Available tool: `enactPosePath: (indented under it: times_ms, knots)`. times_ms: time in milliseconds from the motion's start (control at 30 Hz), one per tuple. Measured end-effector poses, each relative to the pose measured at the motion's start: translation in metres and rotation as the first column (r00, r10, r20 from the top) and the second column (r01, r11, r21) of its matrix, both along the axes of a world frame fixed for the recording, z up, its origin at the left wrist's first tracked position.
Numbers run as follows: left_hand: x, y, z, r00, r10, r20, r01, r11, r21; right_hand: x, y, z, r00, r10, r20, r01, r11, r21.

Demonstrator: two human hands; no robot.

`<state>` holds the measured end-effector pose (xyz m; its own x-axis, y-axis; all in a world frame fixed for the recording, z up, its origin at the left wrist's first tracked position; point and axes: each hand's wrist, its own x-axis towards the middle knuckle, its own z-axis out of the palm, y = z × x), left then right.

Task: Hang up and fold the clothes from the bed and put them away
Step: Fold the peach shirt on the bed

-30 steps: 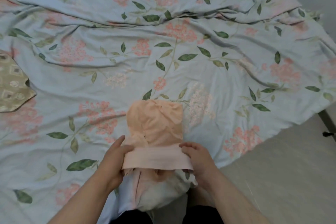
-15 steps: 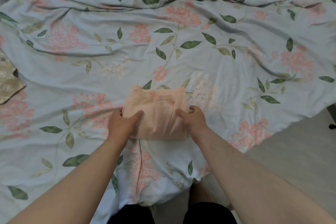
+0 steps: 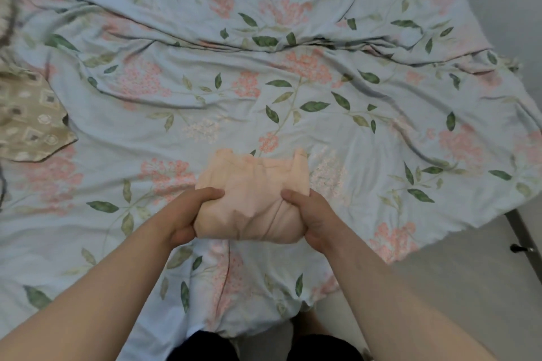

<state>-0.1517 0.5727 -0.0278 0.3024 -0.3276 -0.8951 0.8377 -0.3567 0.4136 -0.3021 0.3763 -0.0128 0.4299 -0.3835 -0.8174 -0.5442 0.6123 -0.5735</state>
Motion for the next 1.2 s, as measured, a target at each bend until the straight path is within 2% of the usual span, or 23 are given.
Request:
enactPosePath:
  times_ms: [200,467,667,800,900,1033,1200]
  knots:
    - [-0.016,0.032,0.123,0.976,0.175,0.126,-0.155,0.976,-0.152,0.006,0.015,0.123,0.994,0.057,0.096,-0.046,0.992,-0.118]
    - [-0.034,0.072,0.273,0.853,0.441,0.278,-0.363,0.886,-0.289,0.034,0.044,0.269,0.939,0.204,0.277,-0.119,0.948,-0.295]
    - [-0.066,0.103,0.362,0.672,0.596,0.44,-0.492,0.803,-0.336,0.055,0.058,0.34,0.807,0.427,0.407,-0.293,0.889,-0.352]
    - [-0.121,0.114,0.412,0.606,0.587,0.537,-0.449,0.809,-0.379,0.055,0.065,0.385,0.658,0.591,0.467,-0.429,0.804,-0.412]
    - [-0.164,0.115,0.434,0.472,0.644,0.602,-0.549,0.749,-0.371,0.049,0.071,0.413,0.535,0.681,0.5,-0.513,0.732,-0.448]
    - [-0.217,0.126,0.455,0.224,0.78,0.584,-0.71,0.541,-0.45,0.035,0.095,0.444,0.372,0.764,0.526,-0.615,0.628,-0.477]
    - [-0.281,0.155,0.49,-0.045,0.783,0.621,-0.787,0.355,-0.505,0.015,0.155,0.473,0.172,0.815,0.553,-0.69,0.501,-0.523]
